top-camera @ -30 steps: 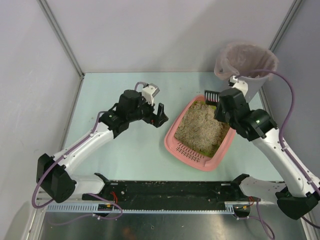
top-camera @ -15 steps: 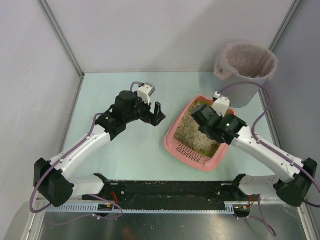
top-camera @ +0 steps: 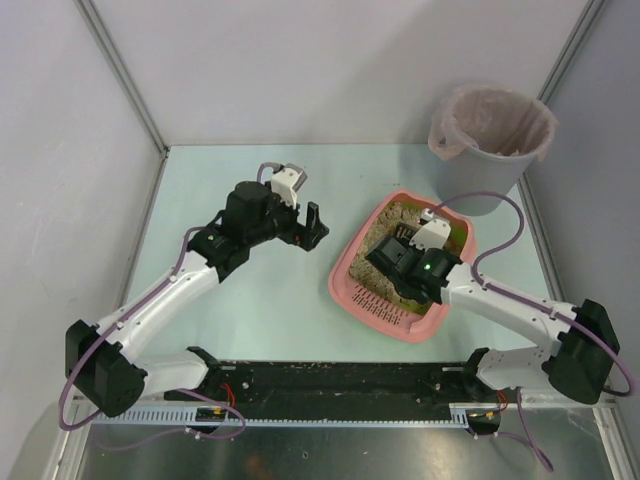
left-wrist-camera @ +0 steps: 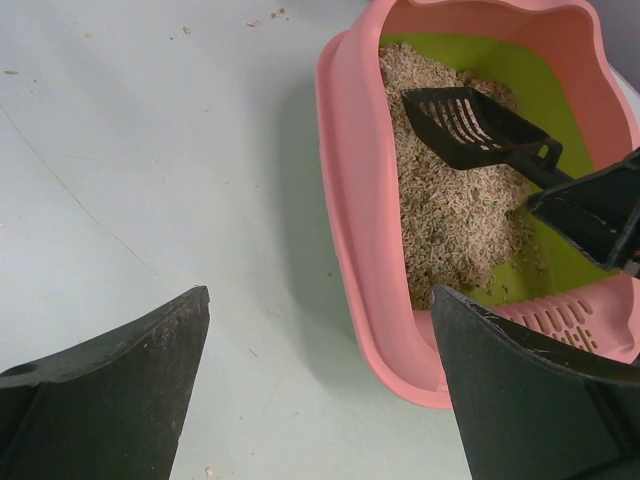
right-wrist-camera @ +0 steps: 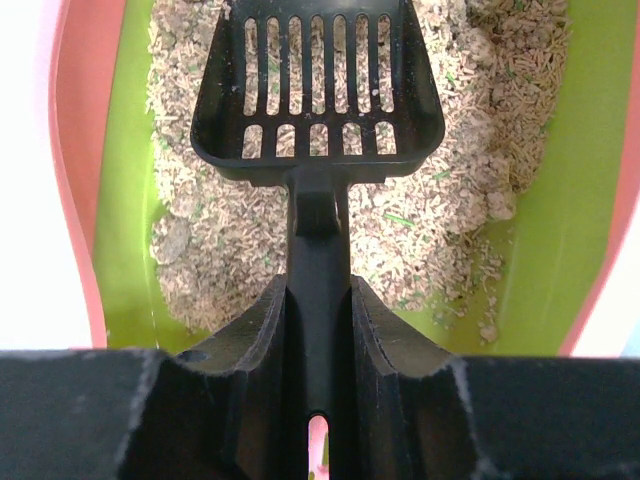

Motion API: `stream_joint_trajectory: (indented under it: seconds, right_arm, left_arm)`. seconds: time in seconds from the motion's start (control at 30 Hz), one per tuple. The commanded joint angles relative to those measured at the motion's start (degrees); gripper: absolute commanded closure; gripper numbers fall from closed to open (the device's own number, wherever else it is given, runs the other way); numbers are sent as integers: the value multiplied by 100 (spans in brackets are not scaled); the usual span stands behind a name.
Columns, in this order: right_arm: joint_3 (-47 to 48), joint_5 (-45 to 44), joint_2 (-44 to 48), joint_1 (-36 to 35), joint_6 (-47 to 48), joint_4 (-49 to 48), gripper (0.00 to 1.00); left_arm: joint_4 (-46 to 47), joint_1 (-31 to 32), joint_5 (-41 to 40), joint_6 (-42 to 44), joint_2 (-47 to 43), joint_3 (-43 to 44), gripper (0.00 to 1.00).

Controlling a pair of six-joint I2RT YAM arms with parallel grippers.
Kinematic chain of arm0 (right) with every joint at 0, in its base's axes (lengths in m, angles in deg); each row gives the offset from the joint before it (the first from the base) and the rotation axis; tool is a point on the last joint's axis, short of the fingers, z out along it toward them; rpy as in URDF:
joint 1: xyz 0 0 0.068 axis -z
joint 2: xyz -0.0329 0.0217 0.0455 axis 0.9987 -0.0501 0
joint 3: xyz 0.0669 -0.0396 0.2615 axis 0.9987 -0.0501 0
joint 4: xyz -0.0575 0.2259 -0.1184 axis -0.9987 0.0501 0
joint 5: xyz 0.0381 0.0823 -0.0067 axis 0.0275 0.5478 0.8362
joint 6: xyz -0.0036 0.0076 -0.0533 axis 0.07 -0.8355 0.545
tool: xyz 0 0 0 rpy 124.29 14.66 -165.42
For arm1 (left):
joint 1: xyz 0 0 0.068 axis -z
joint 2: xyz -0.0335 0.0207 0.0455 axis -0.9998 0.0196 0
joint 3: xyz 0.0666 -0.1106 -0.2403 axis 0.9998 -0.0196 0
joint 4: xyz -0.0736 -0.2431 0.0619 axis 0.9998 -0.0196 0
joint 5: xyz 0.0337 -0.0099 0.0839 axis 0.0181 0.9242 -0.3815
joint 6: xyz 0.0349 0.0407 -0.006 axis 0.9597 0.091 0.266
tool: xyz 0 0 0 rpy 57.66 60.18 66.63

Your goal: Clean the litter box

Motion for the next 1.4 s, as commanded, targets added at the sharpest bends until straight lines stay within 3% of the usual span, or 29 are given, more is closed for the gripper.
stream_joint_trajectory:
  seconds: [0.0,0.23,0.43,0.47,0.57,0.77,1.17,1.37]
  right_arm:
    - [-183,-769,-295,-44,-549,-653,100]
    - [-307,-648,-954,-27,-504,-900,100]
    - [-605,-261,-973,-79,-575,-1137,91]
    - [-640,-225,-938,-79,-575,-1198,78]
    - [-702,-154,-920,-106,-610,-1190,57]
    - [-702,-119,-903,-150,-243,-1374,34]
    - [-930,-163,-191,-106,1603,-2665,23]
    - [-1308,934,266,718,2922,-3755,23]
  left_arm:
    - [231,-51,-55,-109,-211,-57,5]
    - [240,-95,-72,-109,-237,-75,4]
    - [248,-104,-55,-117,-237,-75,4]
    - [257,-104,-55,-126,-237,-75,4]
    - [249,-113,-81,-126,-246,-84,4]
    - [257,-113,-134,-126,-272,-93,4]
    - [406,-192,-143,-205,-430,-189,4]
    - [608,-332,-204,-363,-615,-365,0]
